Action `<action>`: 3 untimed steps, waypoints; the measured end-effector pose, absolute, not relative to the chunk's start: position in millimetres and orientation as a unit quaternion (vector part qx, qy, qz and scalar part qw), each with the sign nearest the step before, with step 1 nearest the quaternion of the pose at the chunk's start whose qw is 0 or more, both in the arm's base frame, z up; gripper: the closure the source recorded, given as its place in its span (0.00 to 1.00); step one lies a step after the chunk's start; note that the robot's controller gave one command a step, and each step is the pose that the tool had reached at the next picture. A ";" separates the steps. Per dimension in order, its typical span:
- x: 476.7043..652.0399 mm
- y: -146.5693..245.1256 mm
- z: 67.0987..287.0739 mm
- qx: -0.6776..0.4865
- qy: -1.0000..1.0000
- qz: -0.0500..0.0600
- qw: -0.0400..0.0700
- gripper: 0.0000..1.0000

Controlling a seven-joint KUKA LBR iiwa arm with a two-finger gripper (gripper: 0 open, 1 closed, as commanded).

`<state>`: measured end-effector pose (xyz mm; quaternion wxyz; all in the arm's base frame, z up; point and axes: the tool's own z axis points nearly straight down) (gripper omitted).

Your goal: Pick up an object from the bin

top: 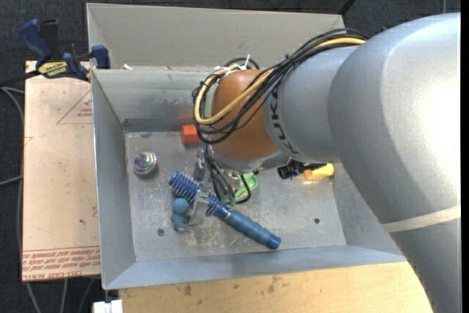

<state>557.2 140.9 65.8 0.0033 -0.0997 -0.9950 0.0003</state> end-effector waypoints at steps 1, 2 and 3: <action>554.0 134.1 100.6 -0.158 -0.987 -0.001 -0.001 0.00; 548.5 144.2 102.5 -0.256 -0.967 -0.001 0.000 0.00; 556.6 140.4 68.7 -0.318 -0.948 0.000 0.001 0.00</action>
Offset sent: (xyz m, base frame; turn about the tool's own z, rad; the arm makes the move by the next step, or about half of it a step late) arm -0.0039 -0.0069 0.0342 0.1191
